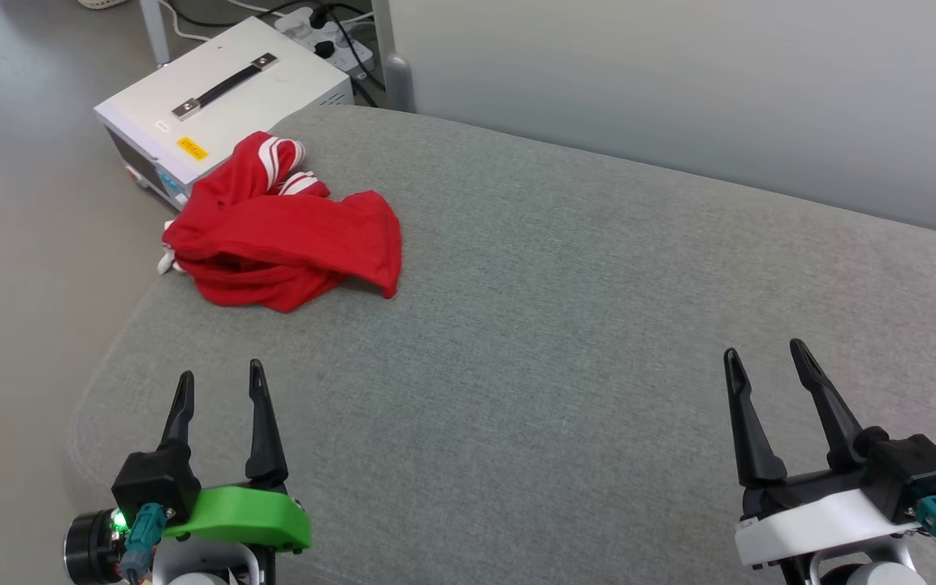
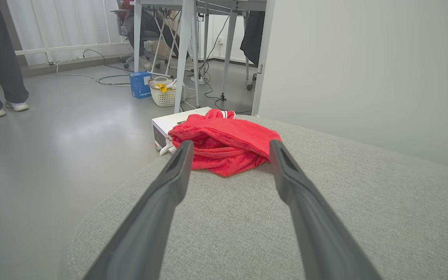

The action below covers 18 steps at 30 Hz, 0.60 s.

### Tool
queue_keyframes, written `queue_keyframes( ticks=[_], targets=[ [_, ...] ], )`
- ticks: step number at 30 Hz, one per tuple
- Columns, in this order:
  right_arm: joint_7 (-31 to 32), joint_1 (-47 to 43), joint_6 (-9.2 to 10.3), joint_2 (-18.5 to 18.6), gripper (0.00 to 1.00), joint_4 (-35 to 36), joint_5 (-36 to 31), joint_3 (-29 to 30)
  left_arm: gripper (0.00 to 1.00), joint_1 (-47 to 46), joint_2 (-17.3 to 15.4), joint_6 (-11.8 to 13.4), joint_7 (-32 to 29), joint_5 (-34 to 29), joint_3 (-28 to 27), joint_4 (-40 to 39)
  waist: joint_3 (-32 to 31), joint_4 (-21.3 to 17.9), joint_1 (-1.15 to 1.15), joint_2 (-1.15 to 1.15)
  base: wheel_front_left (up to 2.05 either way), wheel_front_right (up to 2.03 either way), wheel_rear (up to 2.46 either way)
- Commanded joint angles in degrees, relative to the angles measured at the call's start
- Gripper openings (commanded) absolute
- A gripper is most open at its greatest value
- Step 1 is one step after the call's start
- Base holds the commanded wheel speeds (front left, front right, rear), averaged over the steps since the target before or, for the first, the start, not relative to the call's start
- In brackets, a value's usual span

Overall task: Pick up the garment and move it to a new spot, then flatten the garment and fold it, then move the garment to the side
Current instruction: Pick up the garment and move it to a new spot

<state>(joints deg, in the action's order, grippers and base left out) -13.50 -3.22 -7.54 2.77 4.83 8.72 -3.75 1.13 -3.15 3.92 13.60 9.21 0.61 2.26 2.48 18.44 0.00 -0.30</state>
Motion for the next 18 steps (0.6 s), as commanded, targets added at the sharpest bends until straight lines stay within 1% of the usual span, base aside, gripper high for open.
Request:
queue_keyframes(
  ticks=[1, 8, 14, 18],
  targets=[
    [-0.7, -0.5, 0.05, 0.1, 1.0, 0.6, 0.4, -0.2, 1.0, 0.5, 0.3, 0.3, 0.6, 0.7, -0.2, 0.1, 0.2, 2.4, 0.0, 0.28, 0.0, 0.0, 0.0],
    [-1.5, -0.7, 0.05, 0.1, 1.0, 1.1, 0.5, -0.6, 1.0, 0.3, 0.3, 0.6, 1.4, 1.7, -0.1, 0.4, 0.8, 6.8, 0.0, 0.3, 0.0, 0.0, 0.0],
    [-1.5, -0.7, 0.05, 0.1, 1.0, 1.0, 0.5, -0.9, 1.0, 0.3, 0.3, 0.5, 1.4, 2.2, -0.2, 0.8, 0.9, 8.6, 0.0, 0.3, 0.0, 0.0, 0.0],
    [-1.5, -0.5, 0.05, 0.1, 1.0, 0.9, 0.4, -1.4, 1.0, 0.4, 0.3, 0.6, 1.4, 2.4, -0.3, 1.0, 0.9, 9.2, 0.0, 0.3, 0.0, 0.0, 0.0]
  ],
)
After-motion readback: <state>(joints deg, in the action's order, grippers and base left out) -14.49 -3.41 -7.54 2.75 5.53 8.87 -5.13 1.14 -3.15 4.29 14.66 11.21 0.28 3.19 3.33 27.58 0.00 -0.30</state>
